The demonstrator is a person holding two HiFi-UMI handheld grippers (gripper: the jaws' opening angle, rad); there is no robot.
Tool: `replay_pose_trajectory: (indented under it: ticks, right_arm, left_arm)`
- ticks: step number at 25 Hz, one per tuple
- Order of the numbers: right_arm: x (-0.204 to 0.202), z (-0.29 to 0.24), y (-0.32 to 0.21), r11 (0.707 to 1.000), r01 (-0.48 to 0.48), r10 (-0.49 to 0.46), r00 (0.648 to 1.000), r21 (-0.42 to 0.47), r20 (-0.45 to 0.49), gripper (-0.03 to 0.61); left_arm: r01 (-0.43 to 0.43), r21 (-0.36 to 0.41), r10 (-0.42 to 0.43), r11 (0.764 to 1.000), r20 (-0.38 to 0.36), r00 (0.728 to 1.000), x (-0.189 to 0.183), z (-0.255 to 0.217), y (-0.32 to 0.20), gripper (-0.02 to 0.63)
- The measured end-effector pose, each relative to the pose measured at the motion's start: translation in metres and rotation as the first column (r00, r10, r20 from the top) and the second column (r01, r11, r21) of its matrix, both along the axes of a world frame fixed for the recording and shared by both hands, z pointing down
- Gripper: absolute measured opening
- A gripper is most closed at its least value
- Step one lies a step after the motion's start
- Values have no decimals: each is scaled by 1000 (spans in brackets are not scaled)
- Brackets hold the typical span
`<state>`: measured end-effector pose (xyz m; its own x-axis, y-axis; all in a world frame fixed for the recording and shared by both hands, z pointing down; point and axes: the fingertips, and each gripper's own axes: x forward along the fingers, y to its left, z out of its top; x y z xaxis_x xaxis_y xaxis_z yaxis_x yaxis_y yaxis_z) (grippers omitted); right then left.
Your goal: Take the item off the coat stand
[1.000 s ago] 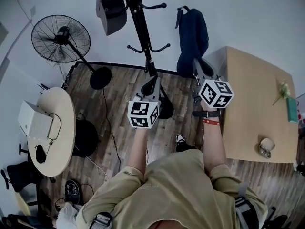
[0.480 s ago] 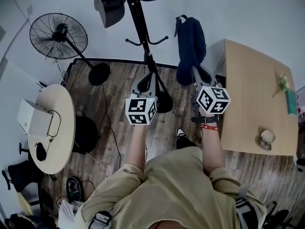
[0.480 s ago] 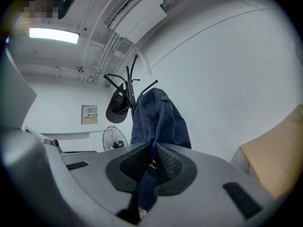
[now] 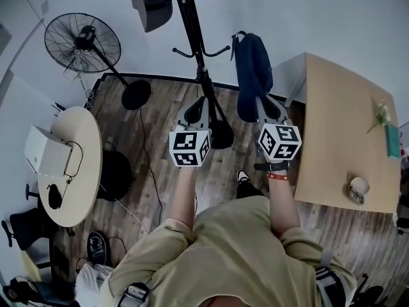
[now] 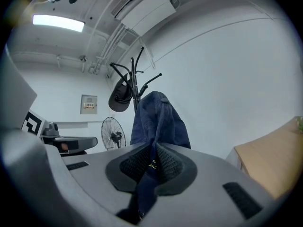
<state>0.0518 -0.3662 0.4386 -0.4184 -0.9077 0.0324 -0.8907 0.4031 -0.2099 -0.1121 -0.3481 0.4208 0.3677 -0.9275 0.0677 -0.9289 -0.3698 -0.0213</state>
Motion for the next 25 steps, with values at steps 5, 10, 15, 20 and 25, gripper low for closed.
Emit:
replay_pose_trajectory:
  ticks: [5, 10, 15, 20, 25]
  right_arm:
    - [-1, 6, 2, 1000, -5, 5, 999, 4, -36, 44]
    - [-3, 6, 3, 1000, -8, 9, 998, 7, -68, 43]
    - [-9, 9, 3, 1000, 6, -6, 998, -4, -70, 43]
    - [-10, 10, 0, 1000, 17, -17, 997, -12, -69, 43]
    - [-6, 9, -10, 1000, 28, -29, 998, -9, -60, 43]
  left_arm:
    - [19, 3, -19, 1000, 1, 1000, -2, 3, 1, 23]
    - [38, -3, -38, 999, -1, 999, -4, 6, 1, 23]
    - [46, -5, -46, 999, 2, 999, -5, 9, 1, 23]
    - [54, 8, -54, 999, 2, 999, -5, 4, -2, 23]
    - [46, 22, -46, 999, 4, 999, 3, 3, -13, 23]
